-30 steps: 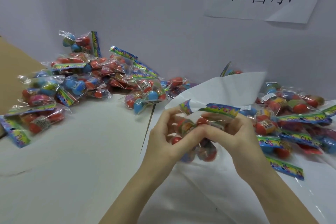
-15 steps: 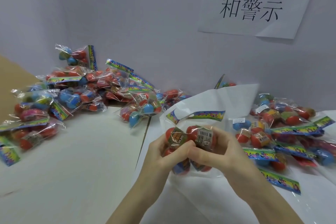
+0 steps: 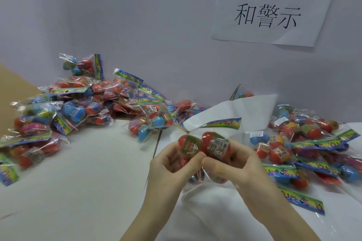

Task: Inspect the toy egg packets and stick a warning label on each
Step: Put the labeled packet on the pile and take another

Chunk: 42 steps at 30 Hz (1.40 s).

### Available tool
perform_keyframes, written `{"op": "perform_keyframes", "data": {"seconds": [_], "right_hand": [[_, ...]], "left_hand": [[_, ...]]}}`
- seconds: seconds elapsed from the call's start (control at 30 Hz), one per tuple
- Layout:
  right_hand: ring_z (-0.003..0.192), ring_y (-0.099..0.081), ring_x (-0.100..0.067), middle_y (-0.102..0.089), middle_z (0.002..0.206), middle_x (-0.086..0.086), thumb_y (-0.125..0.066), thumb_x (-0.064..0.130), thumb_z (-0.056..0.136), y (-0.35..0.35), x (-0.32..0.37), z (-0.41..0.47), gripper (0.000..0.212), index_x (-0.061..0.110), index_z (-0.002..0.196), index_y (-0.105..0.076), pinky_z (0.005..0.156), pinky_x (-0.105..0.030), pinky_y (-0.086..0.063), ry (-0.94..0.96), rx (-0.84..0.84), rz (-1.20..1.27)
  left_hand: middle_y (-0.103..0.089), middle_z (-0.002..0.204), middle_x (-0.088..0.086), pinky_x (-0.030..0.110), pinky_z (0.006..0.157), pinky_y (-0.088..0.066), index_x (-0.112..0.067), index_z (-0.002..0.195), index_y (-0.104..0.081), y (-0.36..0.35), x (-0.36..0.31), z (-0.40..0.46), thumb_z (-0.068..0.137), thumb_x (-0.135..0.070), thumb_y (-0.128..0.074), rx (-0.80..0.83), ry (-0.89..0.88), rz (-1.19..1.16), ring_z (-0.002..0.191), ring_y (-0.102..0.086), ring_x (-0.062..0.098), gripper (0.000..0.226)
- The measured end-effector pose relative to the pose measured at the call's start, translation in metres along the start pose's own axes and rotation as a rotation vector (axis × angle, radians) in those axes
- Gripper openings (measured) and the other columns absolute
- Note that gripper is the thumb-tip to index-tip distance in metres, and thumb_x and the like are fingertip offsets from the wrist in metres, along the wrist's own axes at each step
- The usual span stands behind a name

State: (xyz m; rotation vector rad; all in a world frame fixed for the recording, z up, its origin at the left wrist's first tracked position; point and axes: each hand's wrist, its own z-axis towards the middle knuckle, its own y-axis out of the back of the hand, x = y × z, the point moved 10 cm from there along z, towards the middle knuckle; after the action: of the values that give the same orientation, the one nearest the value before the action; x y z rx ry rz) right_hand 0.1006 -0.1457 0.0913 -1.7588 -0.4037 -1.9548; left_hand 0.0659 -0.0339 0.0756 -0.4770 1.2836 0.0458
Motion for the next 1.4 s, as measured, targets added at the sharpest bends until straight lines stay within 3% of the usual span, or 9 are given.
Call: {"op": "perform_keyframes", "data": {"seconds": [0.1, 0.23, 0.37, 0.6, 0.73, 0.9, 1.17, 1.3, 1.4], "right_hand": [[0.064, -0.065, -0.006, -0.071, 0.072, 0.002, -0.079, 0.015, 0.054, 0.002, 0.015, -0.003, 0.034, 0.029, 0.085, -0.073, 0.052, -0.013, -0.047, 0.141, -0.07, -0.011], [0.082, -0.064, -0.014, -0.069, 0.085, 0.005, -0.082, 0.042, 0.053, 0.022, 0.029, -0.015, 0.035, 0.031, 0.084, -0.071, 0.066, -0.02, -0.051, 0.344, -0.368, -0.306], [0.084, -0.052, 0.001, -0.058, 0.09, 0.0, -0.081, 0.03, 0.064, 0.019, 0.051, -0.032, 0.049, 0.013, 0.107, -0.066, 0.071, -0.005, -0.041, 0.602, -0.579, -0.753], [0.088, -0.058, -0.002, -0.063, 0.097, -0.002, -0.07, 0.021, 0.069, -0.02, 0.052, -0.034, 0.049, 0.012, 0.115, -0.059, 0.075, -0.01, -0.045, 0.721, -0.239, -0.64], [0.088, -0.054, -0.002, -0.056, 0.105, 0.01, -0.072, 0.042, 0.061, 0.01, 0.05, -0.031, 0.059, 0.031, 0.116, -0.055, 0.073, -0.01, -0.042, 0.546, -0.455, -0.548], [0.076, -0.067, -0.016, -0.072, 0.083, -0.005, -0.078, 0.036, 0.054, 0.004, 0.005, -0.004, 0.038, 0.021, 0.089, -0.073, 0.067, -0.021, -0.053, 0.114, -0.124, -0.077], [0.076, -0.07, -0.008, -0.074, 0.081, 0.003, -0.071, 0.038, 0.052, 0.016, 0.014, -0.004, 0.03, 0.024, 0.078, -0.075, 0.062, -0.014, -0.052, 0.195, -0.234, 0.019], [0.086, -0.069, -0.007, -0.074, 0.089, 0.004, -0.081, 0.059, 0.041, 0.013, 0.003, 0.001, 0.077, 0.019, 0.105, -0.066, 0.067, -0.013, -0.051, 0.082, -0.152, 0.011], [0.079, -0.07, -0.009, -0.074, 0.084, 0.0, -0.073, 0.038, 0.053, 0.008, 0.002, 0.002, 0.043, 0.016, 0.09, -0.076, 0.065, -0.013, -0.05, 0.062, -0.083, 0.01]], "left_hand": [[-0.064, 0.099, -0.018, 0.011, 0.066, -0.047, -0.029, 0.115, -0.053, 0.008, -0.006, -0.004, 0.057, -0.048, -0.08, -0.098, -0.135, 0.159, 0.087, -0.061, -0.003, 0.066], [-0.055, 0.086, -0.018, 0.014, 0.067, -0.041, -0.026, 0.096, -0.051, 0.013, -0.033, -0.017, 0.068, -0.038, -0.061, -0.152, -0.442, 0.277, 0.078, -0.054, 0.007, 0.032], [-0.064, 0.095, -0.014, 0.015, 0.07, -0.044, -0.025, 0.099, -0.061, -0.015, -0.026, -0.02, 0.074, -0.039, -0.058, 0.099, -0.434, 0.371, 0.087, -0.061, 0.009, 0.029], [-0.074, 0.086, 0.002, 0.02, 0.067, -0.053, -0.028, 0.089, -0.072, 0.007, 0.006, -0.002, 0.057, -0.033, -0.074, -0.028, -0.069, -0.102, 0.08, -0.07, 0.014, 0.032], [-0.066, 0.058, -0.005, 0.012, 0.05, -0.044, -0.028, 0.071, -0.074, 0.015, 0.004, 0.003, 0.061, -0.025, -0.069, -0.089, -0.016, -0.054, 0.052, -0.058, 0.003, 0.012], [-0.066, 0.059, -0.01, 0.008, 0.05, -0.043, -0.031, 0.073, -0.075, -0.005, 0.001, -0.002, 0.062, -0.03, -0.072, 0.087, 0.003, 0.031, 0.054, -0.059, -0.002, 0.011], [-0.075, 0.079, 0.002, 0.022, 0.059, -0.055, -0.03, 0.082, -0.076, -0.008, 0.012, -0.001, 0.058, -0.037, -0.077, 0.138, 0.1, 0.083, 0.074, -0.072, 0.017, 0.025], [-0.073, 0.067, 0.002, 0.018, 0.048, -0.049, -0.027, 0.071, -0.077, 0.003, 0.0, 0.001, 0.06, -0.044, -0.08, 0.025, 0.038, 0.053, 0.061, -0.069, 0.014, 0.021], [-0.072, 0.066, 0.002, 0.018, 0.045, -0.047, -0.027, 0.071, -0.077, 0.009, -0.002, 0.004, 0.054, -0.05, -0.063, -0.023, 0.021, 0.018, 0.059, -0.068, 0.012, 0.032]]}}
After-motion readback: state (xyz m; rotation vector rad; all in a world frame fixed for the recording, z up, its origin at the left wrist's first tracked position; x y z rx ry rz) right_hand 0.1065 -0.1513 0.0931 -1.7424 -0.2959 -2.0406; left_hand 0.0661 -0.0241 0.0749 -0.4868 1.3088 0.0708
